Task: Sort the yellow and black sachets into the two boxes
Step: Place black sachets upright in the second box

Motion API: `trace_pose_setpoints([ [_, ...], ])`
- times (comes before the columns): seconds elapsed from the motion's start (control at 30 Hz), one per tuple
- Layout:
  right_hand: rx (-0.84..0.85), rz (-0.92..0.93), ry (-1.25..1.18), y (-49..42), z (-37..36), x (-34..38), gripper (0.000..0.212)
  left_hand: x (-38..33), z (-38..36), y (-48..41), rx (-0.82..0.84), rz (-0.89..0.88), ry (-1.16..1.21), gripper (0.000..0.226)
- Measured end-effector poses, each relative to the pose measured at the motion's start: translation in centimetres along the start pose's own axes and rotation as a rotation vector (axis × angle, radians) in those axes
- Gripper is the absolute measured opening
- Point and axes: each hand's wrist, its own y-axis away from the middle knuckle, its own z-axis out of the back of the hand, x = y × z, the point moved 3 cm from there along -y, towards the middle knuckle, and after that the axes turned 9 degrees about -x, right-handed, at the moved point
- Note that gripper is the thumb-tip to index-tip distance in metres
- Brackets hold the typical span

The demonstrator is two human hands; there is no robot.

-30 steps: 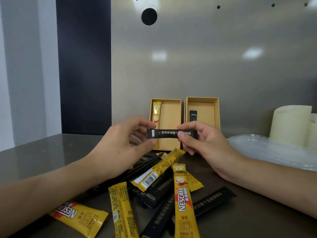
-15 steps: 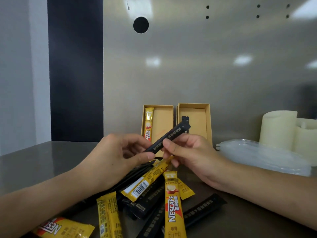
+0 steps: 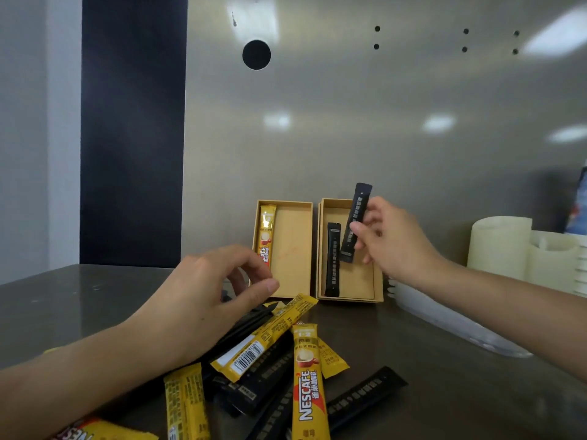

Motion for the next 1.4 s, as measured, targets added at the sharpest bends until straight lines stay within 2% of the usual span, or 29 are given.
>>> trace_pose_setpoints([
  [0.1, 0.039, 0.064, 0.140, 0.4, -0.5, -0.3, 0.046, -0.1, 0.0, 0.0, -0.010, -0.027, -0.011, 0.030],
  [0.23, 0.102, -0.012, 0.128, 1.2, -1.5, -0.6, 0.063, -0.1, 0.0, 0.0, 0.006, -0.043, -0.036, 0.030],
  [0.27, 0.116, -0.019, 0.143, 1.4, -1.7, -0.7, 0.062, -0.1, 0.0, 0.0, 0.006, -0.047, -0.040, 0.031],
  [0.43, 0.124, 0.031, 0.234, 1.7, -2.1, -0.8, 0.028, 0.0, 0.0, 0.0, 0.018, -0.057, -0.056, 0.034],
  [0.57, 0.144, 0.044, 0.282, 1.5, -2.3, -0.9, 0.017, 0.4, -0.1, 0.0, 0.026, -0.050, -0.068, 0.038],
  [0.63, 0.163, 0.074, 0.326, 1.4, -2.4, -0.9, 0.014, 0.6, -0.1, 0.0, 0.022, -0.029, -0.077, 0.032],
  [0.8, 0.158, 0.169, 0.395, 1.2, -2.7, -0.9, 0.014, 1.0, 0.1, -0.4, -0.017, 0.052, -0.103, 0.005],
  [0.97, 0.091, 0.251, 0.413, 1.6, -2.4, -0.6, 0.007, 1.5, 0.9, -1.1, -0.120, 0.137, 0.002, 0.003],
  [1.1, 0.059, 0.327, 0.401, 2.1, -2.0, 0.3, 0.003, 1.9, 1.2, -1.4, -0.126, 0.176, 0.027, 0.004],
  [1.17, 0.064, 0.406, 0.448, 2.5, -2.2, 0.5, 0.012, 2.0, 1.3, -1.4, -0.123, 0.182, 0.026, 0.005],
  [1.27, 0.110, 0.424, 0.501, 2.9, -2.8, 0.0, 0.025, 2.0, 1.4, -1.4, -0.103, 0.184, 0.019, 0.005],
  [1.4, 0.101, 0.427, 0.474, 3.3, -2.8, 0.2, 0.017, 2.1, 1.5, -1.5, -0.057, 0.183, -0.053, 0.006],
])
